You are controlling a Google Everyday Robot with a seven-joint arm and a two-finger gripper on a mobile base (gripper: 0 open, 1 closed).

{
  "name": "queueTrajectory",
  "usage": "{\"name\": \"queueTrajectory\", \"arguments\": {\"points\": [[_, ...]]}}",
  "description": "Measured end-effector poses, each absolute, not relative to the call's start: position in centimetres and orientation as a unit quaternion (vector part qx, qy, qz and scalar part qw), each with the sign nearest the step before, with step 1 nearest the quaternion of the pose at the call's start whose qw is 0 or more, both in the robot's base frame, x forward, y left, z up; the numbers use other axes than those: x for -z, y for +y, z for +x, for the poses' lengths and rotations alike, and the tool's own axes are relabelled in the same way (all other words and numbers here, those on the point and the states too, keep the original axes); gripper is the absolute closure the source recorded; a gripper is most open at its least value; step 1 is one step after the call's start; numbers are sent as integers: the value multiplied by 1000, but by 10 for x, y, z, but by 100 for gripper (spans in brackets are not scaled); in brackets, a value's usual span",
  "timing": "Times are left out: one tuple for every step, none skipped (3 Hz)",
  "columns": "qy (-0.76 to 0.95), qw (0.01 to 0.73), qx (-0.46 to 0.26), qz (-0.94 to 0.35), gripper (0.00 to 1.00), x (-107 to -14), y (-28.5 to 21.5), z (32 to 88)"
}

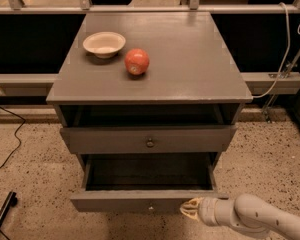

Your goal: Close middle drawer

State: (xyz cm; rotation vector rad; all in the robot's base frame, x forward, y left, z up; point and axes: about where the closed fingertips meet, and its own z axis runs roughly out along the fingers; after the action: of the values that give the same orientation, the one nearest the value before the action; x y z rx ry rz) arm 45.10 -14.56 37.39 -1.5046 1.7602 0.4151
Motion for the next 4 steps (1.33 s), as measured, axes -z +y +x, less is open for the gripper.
{"name": "queueTrajectory", "arguments": {"points": [[691, 395, -150, -586, 100, -381, -138, 479], [687, 403, -140, -588, 100, -385, -129, 503], [689, 407, -129, -585, 100, -389, -123, 536], [692, 415, -123, -578, 100, -391, -121, 564]]}}
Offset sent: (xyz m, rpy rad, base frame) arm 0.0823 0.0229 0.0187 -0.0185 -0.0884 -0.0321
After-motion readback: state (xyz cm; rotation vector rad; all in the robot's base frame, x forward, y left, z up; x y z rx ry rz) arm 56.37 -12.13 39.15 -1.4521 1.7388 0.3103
